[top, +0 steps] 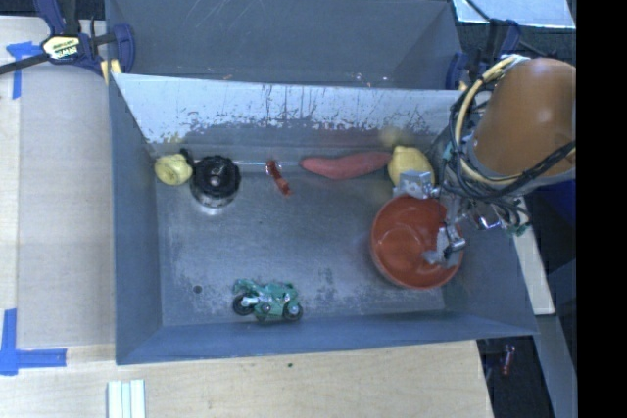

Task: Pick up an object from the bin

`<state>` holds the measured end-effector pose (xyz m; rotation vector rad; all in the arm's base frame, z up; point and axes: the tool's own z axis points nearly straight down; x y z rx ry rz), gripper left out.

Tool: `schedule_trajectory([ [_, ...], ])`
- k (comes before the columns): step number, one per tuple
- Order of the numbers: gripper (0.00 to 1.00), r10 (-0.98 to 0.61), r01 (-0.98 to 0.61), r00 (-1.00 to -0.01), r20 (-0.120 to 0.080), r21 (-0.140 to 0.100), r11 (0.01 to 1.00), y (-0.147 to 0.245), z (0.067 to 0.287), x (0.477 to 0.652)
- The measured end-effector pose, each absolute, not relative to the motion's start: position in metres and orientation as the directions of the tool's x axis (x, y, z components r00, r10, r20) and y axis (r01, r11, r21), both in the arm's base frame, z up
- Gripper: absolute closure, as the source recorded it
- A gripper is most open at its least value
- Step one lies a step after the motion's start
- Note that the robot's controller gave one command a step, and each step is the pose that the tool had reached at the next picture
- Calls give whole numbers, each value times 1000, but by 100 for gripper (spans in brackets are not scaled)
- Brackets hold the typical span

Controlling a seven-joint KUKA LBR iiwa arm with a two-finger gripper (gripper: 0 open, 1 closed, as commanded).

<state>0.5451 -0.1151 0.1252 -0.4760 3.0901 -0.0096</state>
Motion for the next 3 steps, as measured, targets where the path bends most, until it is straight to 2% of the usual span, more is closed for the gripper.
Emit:
schedule_trajectory([
  [1,0,-656,-656,-755,-15,-18,755,-118,88,510],
  [2,100,-765,-764,-644,-16,-29,644,-69,75,574],
  [3,100,-765,-764,-644,-16,-29,644,-69,75,574],
])
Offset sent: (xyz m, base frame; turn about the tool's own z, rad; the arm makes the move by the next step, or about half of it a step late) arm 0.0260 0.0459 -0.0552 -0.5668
